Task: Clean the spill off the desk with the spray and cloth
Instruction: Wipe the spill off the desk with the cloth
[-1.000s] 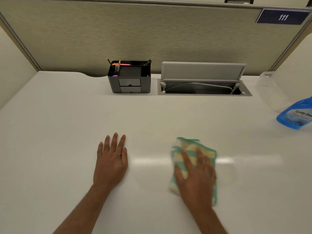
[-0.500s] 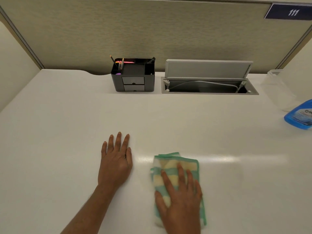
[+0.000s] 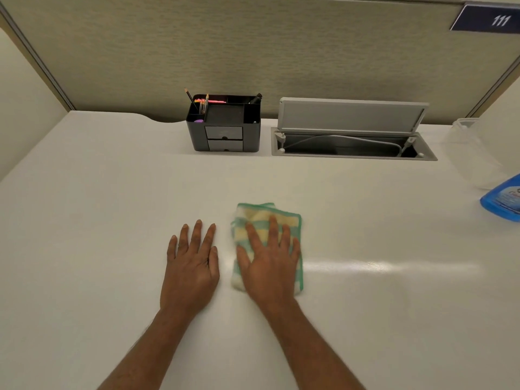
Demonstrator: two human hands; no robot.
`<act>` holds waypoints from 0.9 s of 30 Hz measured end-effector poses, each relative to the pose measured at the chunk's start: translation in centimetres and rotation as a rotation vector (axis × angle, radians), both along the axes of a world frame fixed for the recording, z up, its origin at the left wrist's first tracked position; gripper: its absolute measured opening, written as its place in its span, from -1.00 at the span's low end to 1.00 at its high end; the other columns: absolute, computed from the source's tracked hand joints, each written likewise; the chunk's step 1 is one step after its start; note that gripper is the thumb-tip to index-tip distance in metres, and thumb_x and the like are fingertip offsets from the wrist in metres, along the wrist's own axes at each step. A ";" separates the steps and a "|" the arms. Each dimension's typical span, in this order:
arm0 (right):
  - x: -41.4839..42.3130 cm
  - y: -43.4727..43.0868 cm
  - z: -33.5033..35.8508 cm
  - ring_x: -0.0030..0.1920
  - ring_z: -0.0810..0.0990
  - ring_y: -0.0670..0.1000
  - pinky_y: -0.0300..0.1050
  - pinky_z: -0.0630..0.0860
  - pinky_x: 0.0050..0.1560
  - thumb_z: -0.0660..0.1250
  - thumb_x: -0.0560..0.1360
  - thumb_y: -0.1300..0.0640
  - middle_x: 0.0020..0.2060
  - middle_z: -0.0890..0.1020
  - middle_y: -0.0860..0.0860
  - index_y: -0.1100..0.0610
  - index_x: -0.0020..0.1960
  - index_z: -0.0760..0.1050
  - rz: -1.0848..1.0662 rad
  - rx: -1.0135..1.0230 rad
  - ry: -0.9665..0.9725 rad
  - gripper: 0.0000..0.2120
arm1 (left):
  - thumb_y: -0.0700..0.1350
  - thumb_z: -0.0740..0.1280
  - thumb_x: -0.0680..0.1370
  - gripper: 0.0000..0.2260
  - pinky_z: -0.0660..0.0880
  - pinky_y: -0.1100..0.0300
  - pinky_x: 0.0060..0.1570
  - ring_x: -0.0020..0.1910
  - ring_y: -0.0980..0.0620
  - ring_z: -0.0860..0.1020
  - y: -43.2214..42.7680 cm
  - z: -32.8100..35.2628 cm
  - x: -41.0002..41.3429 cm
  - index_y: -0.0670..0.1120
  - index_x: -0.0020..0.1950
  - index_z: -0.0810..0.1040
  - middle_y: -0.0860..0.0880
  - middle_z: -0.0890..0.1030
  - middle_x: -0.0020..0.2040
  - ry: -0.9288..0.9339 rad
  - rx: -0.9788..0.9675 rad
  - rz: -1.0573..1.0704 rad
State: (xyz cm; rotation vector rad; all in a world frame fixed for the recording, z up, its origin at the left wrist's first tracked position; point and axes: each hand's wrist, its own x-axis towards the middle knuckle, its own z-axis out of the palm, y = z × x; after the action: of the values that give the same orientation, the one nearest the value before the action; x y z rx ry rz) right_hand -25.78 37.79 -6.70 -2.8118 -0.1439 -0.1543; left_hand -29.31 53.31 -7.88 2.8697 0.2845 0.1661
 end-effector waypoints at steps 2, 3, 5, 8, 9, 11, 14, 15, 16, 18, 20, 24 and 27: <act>2.3 -2.0 0.0 0.51 0.27 0.29 0.27 0.15 0.49 0.13 0.56 -0.26 0.56 0.30 0.12 -0.20 0.46 0.38 -0.077 -0.013 0.000 -0.50 | 0.06 -0.07 0.65 -0.47 0.01 -0.11 0.63 0.66 -0.09 0.09 -0.1 0.0 0.0 0.07 0.64 0.16 -0.03 0.19 0.67 -0.001 -0.002 0.003; 3.2 -3.3 0.0 0.50 0.28 0.29 0.26 0.16 0.48 0.15 0.56 -0.26 0.55 0.31 0.14 -0.18 0.46 0.39 -0.121 -0.018 -0.002 -0.50 | 0.06 -0.07 0.65 -0.47 0.00 -0.10 0.63 0.66 -0.08 0.08 -0.1 0.0 -0.1 0.07 0.64 0.15 -0.02 0.18 0.67 0.000 -0.010 0.003; 4.4 -6.8 0.1 0.49 0.28 0.29 0.25 0.18 0.46 0.18 0.57 -0.24 0.54 0.31 0.17 -0.15 0.47 0.38 -0.212 -0.043 -0.006 -0.50 | 0.06 -0.08 0.65 -0.47 -0.02 -0.10 0.63 0.67 -0.07 0.07 -0.1 0.1 -0.1 0.07 0.64 0.15 -0.02 0.17 0.67 -0.004 -0.032 0.002; 4.3 -13.3 0.6 0.47 0.30 0.29 0.21 0.22 0.43 0.14 0.58 -0.24 0.54 0.29 0.20 -0.12 0.48 0.38 -0.359 -0.091 -0.008 -0.49 | 0.07 -0.10 0.65 -0.46 -0.02 -0.10 0.63 0.66 -0.08 0.07 -0.2 0.1 -0.1 0.07 0.64 0.15 -0.03 0.17 0.67 -0.004 -0.031 0.001; 3.7 -15.5 0.8 0.45 0.31 0.30 0.21 0.22 0.41 0.12 0.57 -0.24 0.53 0.30 0.22 -0.09 0.48 0.39 -0.408 -0.090 -0.019 -0.48 | 0.07 -0.11 0.65 -0.46 -0.03 -0.10 0.63 0.66 -0.08 0.07 -0.2 0.1 -0.1 0.07 0.65 0.14 -0.03 0.17 0.67 -0.002 -0.027 0.001; 1.8 -18.9 1.3 0.43 0.31 0.35 0.26 0.22 0.39 0.13 0.56 -0.22 0.52 0.31 0.25 -0.06 0.49 0.39 -0.502 -0.063 -0.031 -0.45 | 0.07 -0.11 0.64 -0.46 -0.03 -0.10 0.63 0.66 -0.09 0.08 -0.2 0.2 0.0 0.07 0.65 0.14 -0.03 0.17 0.67 0.001 -0.024 -0.001; -1.9 -20.7 1.6 0.43 0.29 0.37 0.31 0.21 0.38 0.12 0.51 -0.23 0.50 0.32 0.26 -0.04 0.48 0.40 -0.600 -0.023 -0.025 -0.41 | 0.06 -0.10 0.65 -0.46 -0.02 -0.11 0.63 0.66 -0.10 0.08 -0.3 0.2 0.0 0.06 0.65 0.15 -0.04 0.18 0.67 0.005 -0.024 0.000; -3.0 -20.5 1.7 0.43 0.30 0.36 0.31 0.23 0.37 0.13 0.49 -0.22 0.49 0.33 0.26 -0.03 0.47 0.43 -0.614 -0.012 -0.035 -0.40 | 0.06 -0.09 0.65 -0.46 -0.01 -0.11 0.63 0.66 -0.10 0.08 -0.3 0.1 0.0 0.06 0.65 0.14 -0.04 0.18 0.67 0.008 -0.024 0.003; -4.1 -20.1 1.7 0.42 0.31 0.36 0.31 0.25 0.34 0.15 0.48 -0.20 0.48 0.35 0.26 -0.01 0.45 0.45 -0.618 -0.006 -0.045 -0.41 | 0.06 -0.08 0.65 -0.47 -0.01 -0.11 0.63 0.66 -0.10 0.08 -0.3 0.1 0.0 0.07 0.65 0.14 -0.03 0.18 0.67 0.011 -0.024 0.006; -5.9 -18.4 1.4 0.38 0.36 0.35 0.28 0.31 0.28 0.20 0.47 -0.16 0.45 0.40 0.26 0.01 0.40 0.51 -0.593 -0.008 -0.061 -0.45 | 0.05 -0.08 0.65 -0.47 -0.02 -0.11 0.63 0.66 -0.10 0.08 -0.2 0.0 0.0 0.07 0.65 0.13 -0.03 0.18 0.67 0.018 -0.022 0.011; -7.5 -16.1 0.8 0.37 0.41 0.34 0.24 0.35 0.24 0.21 0.47 -0.15 0.43 0.44 0.24 -0.01 0.36 0.55 -0.530 -0.015 -0.075 -0.49 | 0.05 -0.07 0.65 -0.47 -0.01 -0.11 0.63 0.66 -0.10 0.09 -0.2 0.0 0.0 0.07 0.65 0.13 -0.03 0.18 0.67 0.020 -0.019 0.012; -9.5 -9.6 -0.2 0.39 0.45 0.29 0.21 0.37 0.27 0.22 0.45 -0.20 0.46 0.46 0.16 -0.14 0.35 0.54 -0.303 -0.002 -0.079 -0.51 | 0.05 -0.06 0.65 -0.47 -0.01 -0.12 0.63 0.66 -0.11 0.09 -0.2 0.2 0.0 0.06 0.64 0.15 -0.04 0.19 0.67 0.023 -0.026 0.015; -8.7 -5.3 -0.1 0.43 0.41 0.27 0.24 0.37 0.32 0.27 0.42 -0.22 0.49 0.42 0.13 -0.23 0.40 0.46 -0.126 0.034 -0.042 -0.46 | 0.05 -0.06 0.64 -0.46 0.03 -0.14 0.62 0.65 -0.13 0.13 -0.2 0.4 0.0 0.05 0.63 0.19 -0.06 0.22 0.65 0.019 -0.016 0.012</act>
State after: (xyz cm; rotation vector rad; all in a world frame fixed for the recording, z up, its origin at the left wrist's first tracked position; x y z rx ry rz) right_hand -34.44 32.49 -6.77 -2.7851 0.0263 -0.2432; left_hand -29.28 53.12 -7.45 2.8559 0.3052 0.1386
